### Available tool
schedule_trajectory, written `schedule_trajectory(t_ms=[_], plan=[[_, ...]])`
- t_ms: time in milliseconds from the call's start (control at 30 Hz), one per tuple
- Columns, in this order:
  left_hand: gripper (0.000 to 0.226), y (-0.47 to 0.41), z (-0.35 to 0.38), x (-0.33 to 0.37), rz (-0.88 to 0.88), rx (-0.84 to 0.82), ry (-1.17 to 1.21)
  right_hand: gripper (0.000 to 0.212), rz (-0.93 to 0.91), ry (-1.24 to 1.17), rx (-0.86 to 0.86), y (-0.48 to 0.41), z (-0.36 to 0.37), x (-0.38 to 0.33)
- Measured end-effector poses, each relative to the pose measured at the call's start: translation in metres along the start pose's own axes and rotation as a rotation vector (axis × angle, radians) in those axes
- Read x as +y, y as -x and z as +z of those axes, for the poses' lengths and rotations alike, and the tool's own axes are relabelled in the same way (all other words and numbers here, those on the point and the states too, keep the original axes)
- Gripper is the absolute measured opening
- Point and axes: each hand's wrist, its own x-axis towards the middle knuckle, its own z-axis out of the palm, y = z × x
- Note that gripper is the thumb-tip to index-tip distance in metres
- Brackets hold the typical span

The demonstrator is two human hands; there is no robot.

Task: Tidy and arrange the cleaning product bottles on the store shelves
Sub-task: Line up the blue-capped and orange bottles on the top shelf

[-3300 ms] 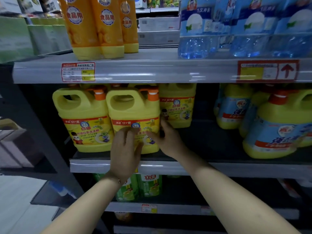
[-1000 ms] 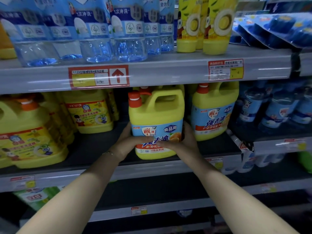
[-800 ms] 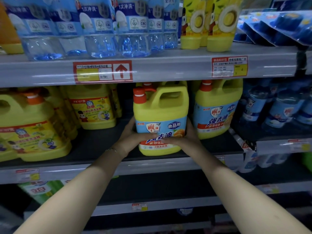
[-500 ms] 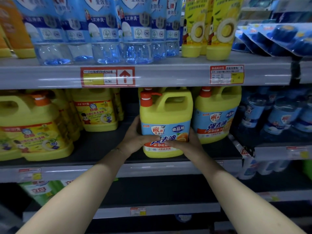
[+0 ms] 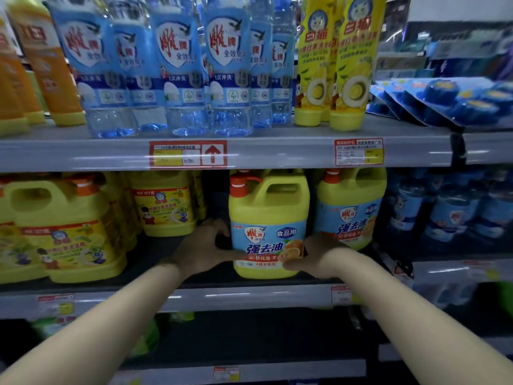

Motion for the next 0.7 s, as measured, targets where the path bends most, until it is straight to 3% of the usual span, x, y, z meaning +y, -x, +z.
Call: schedule_trajectory(t_ms=[133, 300, 400, 533, 700], plan=[[0.034, 0.018, -0.050, 0.025, 0.107, -0.091, -0.296, 0.048, -0.117, 0.125, 0.169, 0.038, -0.048, -0.036], [0.028, 0.050, -0.098, 0.070, 0.408, 0.048, -0.379, 0.030, -0.580, 0.033, 0.429, 0.067, -0.085, -0.086], [0.019, 0.060, -0.123, 0.088, 0.583, 0.187, -0.391, 0.023, -0.754, 0.129, 0.610, 0.071, -0.104, -0.105], [0.013, 0.056, -0.147, 0.112, 0.681, 0.394, -0.308, 0.017, -0.832, 0.159, 0.824, 0.070, -0.135, -0.112], [0.030, 0.034, -0.138, 0.165, 0.678, 0.512, -0.260, 0.013, -0.698, 0.101, 0.958, 0.061, -0.168, -0.101]])
